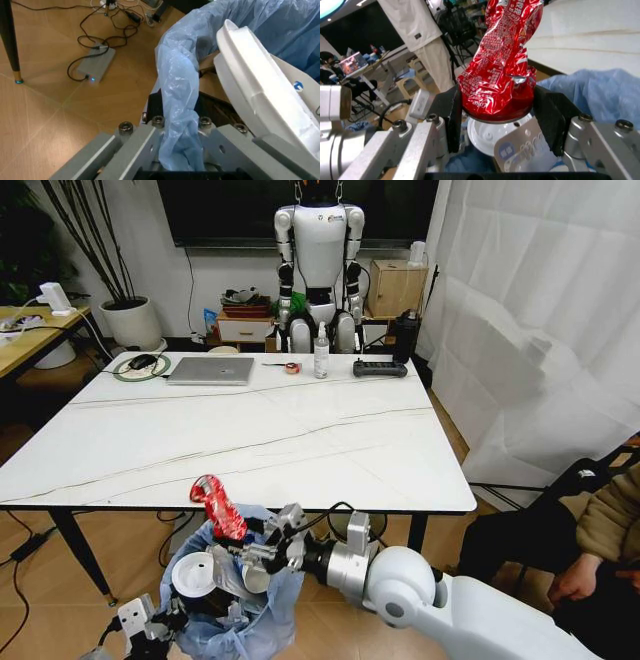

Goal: Pick up the trash bin and place the trash from the table into it.

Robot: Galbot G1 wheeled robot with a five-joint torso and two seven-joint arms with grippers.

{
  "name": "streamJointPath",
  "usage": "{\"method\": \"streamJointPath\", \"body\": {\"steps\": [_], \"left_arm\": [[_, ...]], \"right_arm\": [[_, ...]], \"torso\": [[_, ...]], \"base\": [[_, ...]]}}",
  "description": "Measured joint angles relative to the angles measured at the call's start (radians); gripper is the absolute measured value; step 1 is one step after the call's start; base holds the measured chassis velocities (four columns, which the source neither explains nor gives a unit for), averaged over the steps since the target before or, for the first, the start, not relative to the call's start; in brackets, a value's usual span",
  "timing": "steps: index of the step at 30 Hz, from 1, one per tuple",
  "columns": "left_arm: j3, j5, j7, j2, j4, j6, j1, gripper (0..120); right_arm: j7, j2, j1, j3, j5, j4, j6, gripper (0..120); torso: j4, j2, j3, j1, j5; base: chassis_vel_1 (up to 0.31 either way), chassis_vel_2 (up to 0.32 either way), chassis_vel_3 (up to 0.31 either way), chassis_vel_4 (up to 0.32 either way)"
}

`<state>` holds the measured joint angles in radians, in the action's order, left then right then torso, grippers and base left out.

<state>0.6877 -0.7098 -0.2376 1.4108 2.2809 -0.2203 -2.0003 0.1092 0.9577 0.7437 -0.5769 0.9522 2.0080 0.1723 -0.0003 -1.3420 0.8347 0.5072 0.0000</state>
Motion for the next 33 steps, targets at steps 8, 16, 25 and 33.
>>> {"method": "streamJointPath", "body": {"steps": [8, 16, 25, 33], "left_arm": [[0.005, -0.002, -0.005, -0.004, 0.0, -0.002, 0.004, 0], [0.011, -0.004, -0.008, -0.008, 0.008, -0.005, 0.005, 0], [0.01, -0.001, -0.009, -0.005, 0.009, -0.006, 0.003, 0], [0.001, 0.02, -0.005, -0.007, -0.004, -0.005, 0.002, 0]], "right_arm": [[0.001, 0.007, 0.015, -0.02, -0.031, -0.019, -0.008, 43], [-0.001, 0.004, 0.028, -0.018, -0.059, -0.026, -0.018, 55], [-0.005, 0.003, 0.038, -0.003, -0.076, -0.028, -0.026, 90], [-0.13, -0.035, 0.068, 0.065, -0.097, 0.019, -0.185, 100]], "torso": [[-0.0002, 0.0, 0.0, 0.0, 0.0], [-0.0002, 0.0, 0.0, 0.0, 0.0], [-0.0001, 0.0, 0.0, 0.0, 0.0001], [0.0001, 0.0, 0.0, 0.0, 0.0001]], "base": [[0.0, 0.0, 0.0, 0.0], [0.0, 0.0, 0.0, 0.0], [0.0, 0.0, 0.0, 0.0], [0.0, 0.0, 0.0, 0.0]]}}
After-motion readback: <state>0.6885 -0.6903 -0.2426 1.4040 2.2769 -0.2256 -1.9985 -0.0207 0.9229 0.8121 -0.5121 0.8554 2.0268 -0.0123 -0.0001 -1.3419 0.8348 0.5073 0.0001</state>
